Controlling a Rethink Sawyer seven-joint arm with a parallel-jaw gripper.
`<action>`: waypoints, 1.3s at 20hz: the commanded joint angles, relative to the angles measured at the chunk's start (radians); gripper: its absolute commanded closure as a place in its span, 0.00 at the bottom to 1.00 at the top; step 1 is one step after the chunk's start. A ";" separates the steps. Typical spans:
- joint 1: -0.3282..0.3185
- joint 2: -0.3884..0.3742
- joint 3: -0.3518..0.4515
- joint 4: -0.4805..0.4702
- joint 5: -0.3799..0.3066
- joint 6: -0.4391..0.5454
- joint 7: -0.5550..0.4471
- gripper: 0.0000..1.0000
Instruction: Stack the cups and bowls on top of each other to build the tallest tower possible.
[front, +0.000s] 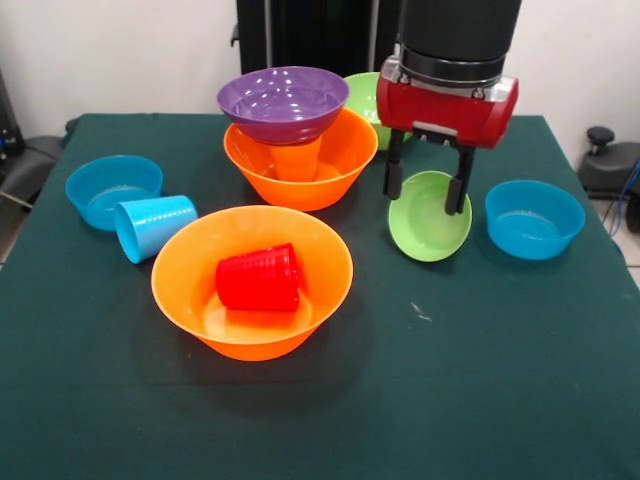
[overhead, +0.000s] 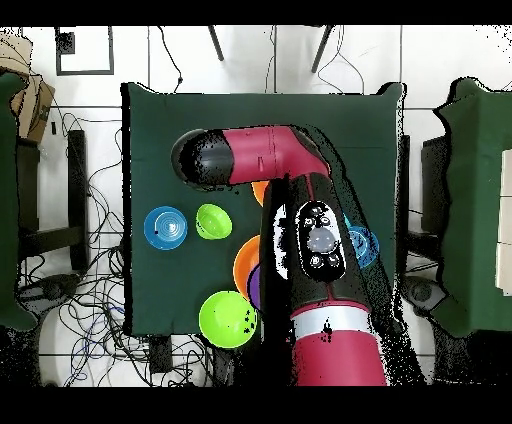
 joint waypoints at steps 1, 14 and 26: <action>-0.003 0.071 0.081 -0.056 -0.068 0.050 -0.188 0.00; -0.080 0.027 0.115 -0.031 -0.018 0.134 -0.233 0.00; -0.116 -0.040 0.117 0.033 -0.036 0.125 -0.238 0.00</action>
